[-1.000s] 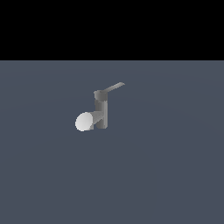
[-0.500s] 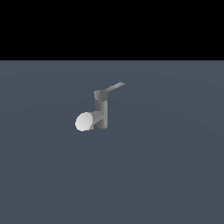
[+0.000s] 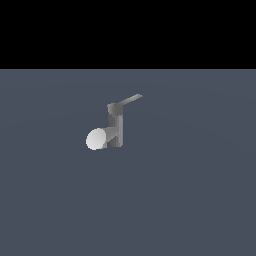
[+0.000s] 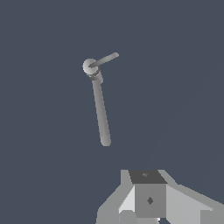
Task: Turn on the faucet by rotating a designated handle.
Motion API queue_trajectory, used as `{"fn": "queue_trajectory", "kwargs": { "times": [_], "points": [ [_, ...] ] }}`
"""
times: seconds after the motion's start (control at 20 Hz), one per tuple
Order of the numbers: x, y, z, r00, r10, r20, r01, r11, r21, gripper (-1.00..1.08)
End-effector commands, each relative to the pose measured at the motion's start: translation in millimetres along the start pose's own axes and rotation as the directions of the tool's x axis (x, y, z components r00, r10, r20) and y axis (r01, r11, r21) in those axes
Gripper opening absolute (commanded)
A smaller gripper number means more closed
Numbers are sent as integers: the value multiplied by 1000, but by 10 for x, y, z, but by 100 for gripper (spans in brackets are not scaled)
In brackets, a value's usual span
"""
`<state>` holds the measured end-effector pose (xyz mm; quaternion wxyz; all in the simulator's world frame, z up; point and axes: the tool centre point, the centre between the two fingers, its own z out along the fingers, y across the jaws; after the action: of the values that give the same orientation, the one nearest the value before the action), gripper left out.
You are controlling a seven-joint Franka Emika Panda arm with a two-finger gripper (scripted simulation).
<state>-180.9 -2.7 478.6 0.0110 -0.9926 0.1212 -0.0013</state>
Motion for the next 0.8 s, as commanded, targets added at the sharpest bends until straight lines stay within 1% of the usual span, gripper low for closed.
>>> {"fn": "queue_trajectory", "kwargs": {
  "times": [0.0,0.15,0.35,0.55,0.75],
  "points": [
    [158,-22,72,998,63,0,-63,998,0,-100],
    [352,-49,169,990,140,1,-140,990,0,-100],
    [606,-83,317,970,242,1,-242,970,-1,-100],
    [854,-114,485,940,342,0,-342,940,-1,-100],
    [1094,-142,673,899,437,0,-437,899,-2,-100]
  ]
}}
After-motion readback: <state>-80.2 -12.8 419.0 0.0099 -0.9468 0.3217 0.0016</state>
